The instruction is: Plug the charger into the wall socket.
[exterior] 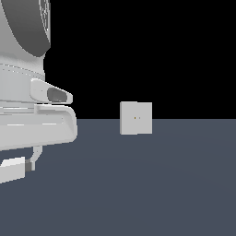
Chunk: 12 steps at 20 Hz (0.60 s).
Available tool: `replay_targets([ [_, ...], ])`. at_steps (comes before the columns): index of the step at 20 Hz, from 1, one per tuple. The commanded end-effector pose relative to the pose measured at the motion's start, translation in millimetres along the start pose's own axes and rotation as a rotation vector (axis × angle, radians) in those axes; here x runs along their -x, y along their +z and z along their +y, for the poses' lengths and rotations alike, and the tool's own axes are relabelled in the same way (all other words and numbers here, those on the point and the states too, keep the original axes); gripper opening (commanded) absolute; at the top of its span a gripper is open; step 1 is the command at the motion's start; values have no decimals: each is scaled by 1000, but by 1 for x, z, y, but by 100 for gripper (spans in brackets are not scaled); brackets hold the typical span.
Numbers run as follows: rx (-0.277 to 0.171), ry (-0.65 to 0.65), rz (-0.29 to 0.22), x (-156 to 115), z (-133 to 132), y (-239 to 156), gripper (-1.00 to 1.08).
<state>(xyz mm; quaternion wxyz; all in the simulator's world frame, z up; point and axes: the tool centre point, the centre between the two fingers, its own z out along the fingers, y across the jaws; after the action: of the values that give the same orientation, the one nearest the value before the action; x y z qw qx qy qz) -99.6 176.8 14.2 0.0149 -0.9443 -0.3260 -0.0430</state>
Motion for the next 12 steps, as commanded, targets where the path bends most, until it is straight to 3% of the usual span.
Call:
replay_targets([
  [1, 2, 14, 1, 1, 10, -3, -100],
  [7, 7, 79, 1, 7, 54, -18, -100],
  [12, 14, 171, 2, 19, 116, -40, -100],
])
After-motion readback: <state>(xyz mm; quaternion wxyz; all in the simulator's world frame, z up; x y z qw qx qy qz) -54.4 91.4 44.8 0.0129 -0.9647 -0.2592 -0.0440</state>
